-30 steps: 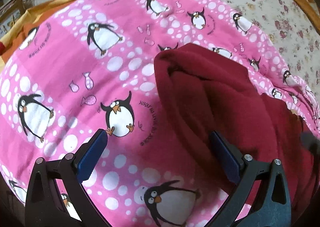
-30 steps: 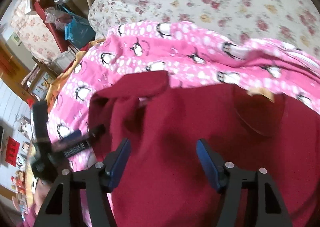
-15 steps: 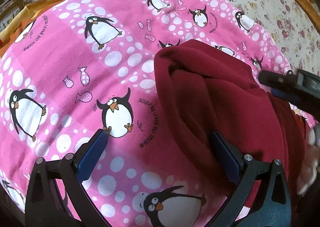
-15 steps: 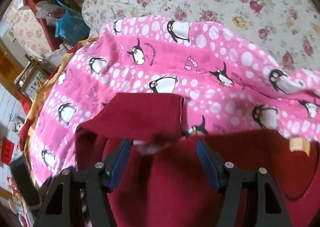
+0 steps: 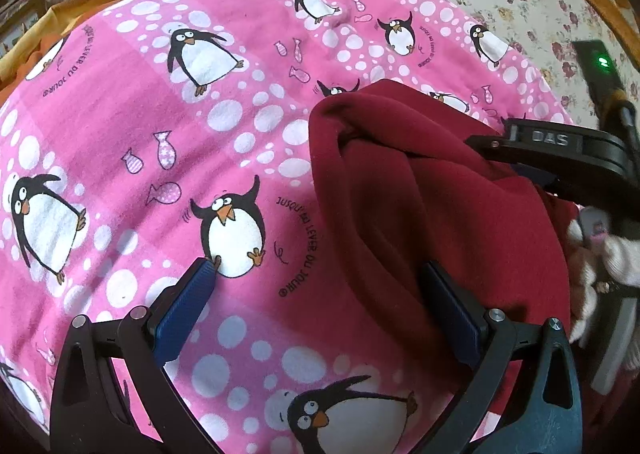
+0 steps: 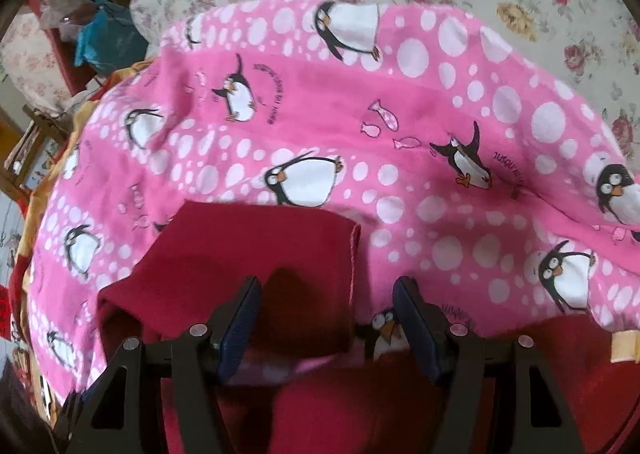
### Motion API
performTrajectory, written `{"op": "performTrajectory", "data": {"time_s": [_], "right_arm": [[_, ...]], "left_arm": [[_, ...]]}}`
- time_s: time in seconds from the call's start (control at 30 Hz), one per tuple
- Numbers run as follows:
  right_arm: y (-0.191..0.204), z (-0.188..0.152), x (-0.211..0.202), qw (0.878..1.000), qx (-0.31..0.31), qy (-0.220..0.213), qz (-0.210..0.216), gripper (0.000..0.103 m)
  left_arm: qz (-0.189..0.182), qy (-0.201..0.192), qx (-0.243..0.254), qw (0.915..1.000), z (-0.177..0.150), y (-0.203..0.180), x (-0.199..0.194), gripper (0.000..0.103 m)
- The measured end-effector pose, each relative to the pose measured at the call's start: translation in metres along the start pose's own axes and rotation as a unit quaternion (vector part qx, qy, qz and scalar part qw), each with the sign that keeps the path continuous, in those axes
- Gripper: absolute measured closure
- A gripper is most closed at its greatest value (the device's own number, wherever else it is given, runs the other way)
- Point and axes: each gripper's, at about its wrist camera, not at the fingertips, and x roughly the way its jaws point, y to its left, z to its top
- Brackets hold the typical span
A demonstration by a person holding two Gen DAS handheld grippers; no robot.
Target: Fold small clothes
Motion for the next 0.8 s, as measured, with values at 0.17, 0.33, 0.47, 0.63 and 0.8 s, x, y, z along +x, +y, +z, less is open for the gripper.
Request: {"op": "performTrajectory", "data": {"time_s": [0.17,0.33,0.47,0.63,0.8], "right_arm": [[0.009,0.006,0.007,1.0,-0.021,-0.005,0.0,0.061],[0.021,0.009,-0.018,0.998,-0.034,-0.038,0.025,0.096],[0.025,0.012,-0.077,0.992,-0.022,-0.095,0.085,0.097],[0.034,-0.002,-0.16,0.979,-0.03,-0.148,0.136,0.097],[0.021,-0.033,-0.24,0.97,-0.028,-0.19,0.147,0.097]], "left_arm": [[0.002,-0.002,0.003,1.0,0.0,0.0,0.001,0.001],[0.012,-0.009,0.011,0.9998,0.001,-0.003,0.003,0.001],[0.026,-0.017,0.017,0.9994,0.002,-0.006,0.004,0.001],[0.053,-0.033,0.03,0.9976,0.002,-0.012,0.0,0.001],[0.06,-0.062,0.058,0.9946,0.0,-0.024,-0.021,0.001]]}}
